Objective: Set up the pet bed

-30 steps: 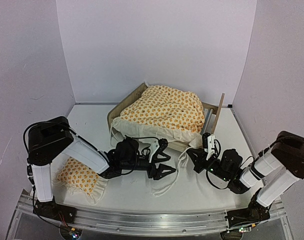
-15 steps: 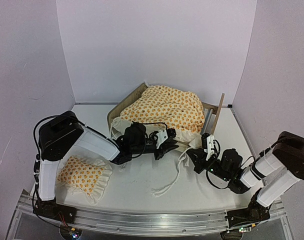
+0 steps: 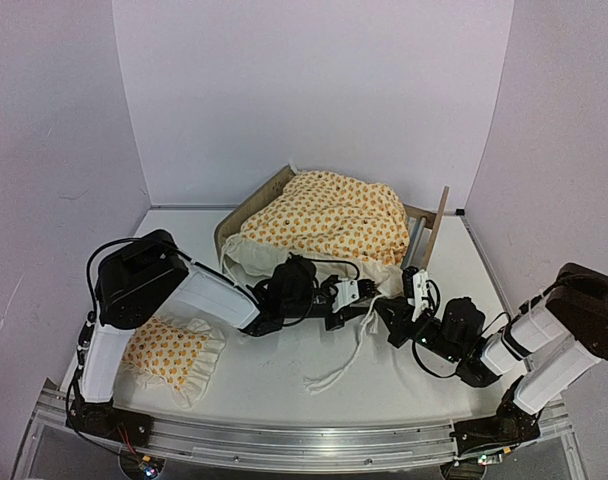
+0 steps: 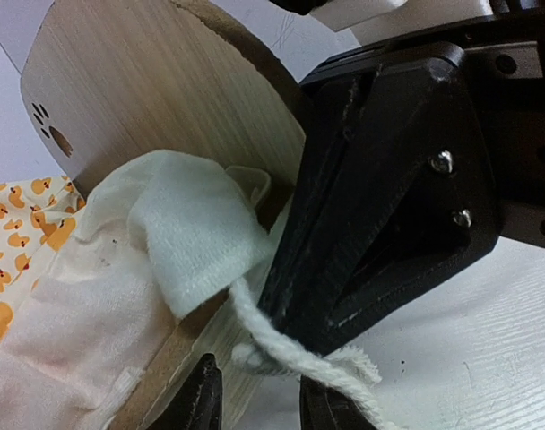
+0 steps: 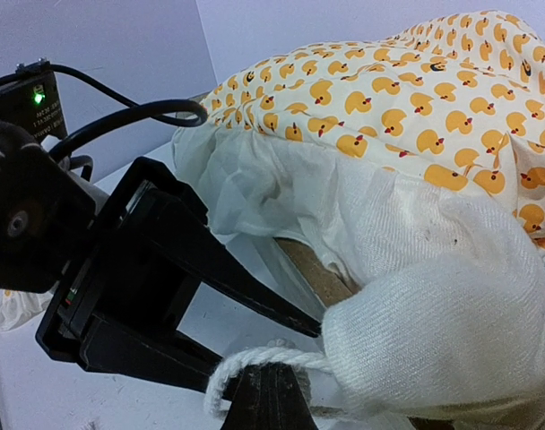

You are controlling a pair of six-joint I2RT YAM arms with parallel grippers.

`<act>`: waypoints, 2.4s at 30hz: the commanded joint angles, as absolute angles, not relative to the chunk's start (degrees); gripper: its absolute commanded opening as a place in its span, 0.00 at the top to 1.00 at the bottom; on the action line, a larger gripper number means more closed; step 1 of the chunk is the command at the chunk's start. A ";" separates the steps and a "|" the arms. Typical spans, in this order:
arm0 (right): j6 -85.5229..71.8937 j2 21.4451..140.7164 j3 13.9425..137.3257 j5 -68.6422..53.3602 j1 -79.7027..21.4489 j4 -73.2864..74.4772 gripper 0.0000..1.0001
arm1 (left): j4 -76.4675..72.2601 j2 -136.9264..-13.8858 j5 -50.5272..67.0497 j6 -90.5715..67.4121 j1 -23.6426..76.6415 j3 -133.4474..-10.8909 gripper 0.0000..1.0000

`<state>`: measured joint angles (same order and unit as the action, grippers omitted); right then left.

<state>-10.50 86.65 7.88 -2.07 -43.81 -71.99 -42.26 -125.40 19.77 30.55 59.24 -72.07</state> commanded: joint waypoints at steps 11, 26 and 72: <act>-9.92 84.97 10.11 -5.38 -44.21 -72.01 1.00 | -43.15 -126.29 19.64 29.02 59.39 -78.00 0.80; -30.13 63.38 25.21 5.65 -44.38 -4.61 0.60 | -43.21 -122.67 7.71 9.26 59.75 -75.68 1.00; -46.42 87.53 25.63 31.69 -61.44 -4.22 1.00 | -43.03 -119.08 8.76 -7.77 64.04 -87.30 1.00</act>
<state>-43.90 87.50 25.10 32.71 -61.19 -13.76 -39.05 -118.45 7.51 -8.43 63.31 -79.46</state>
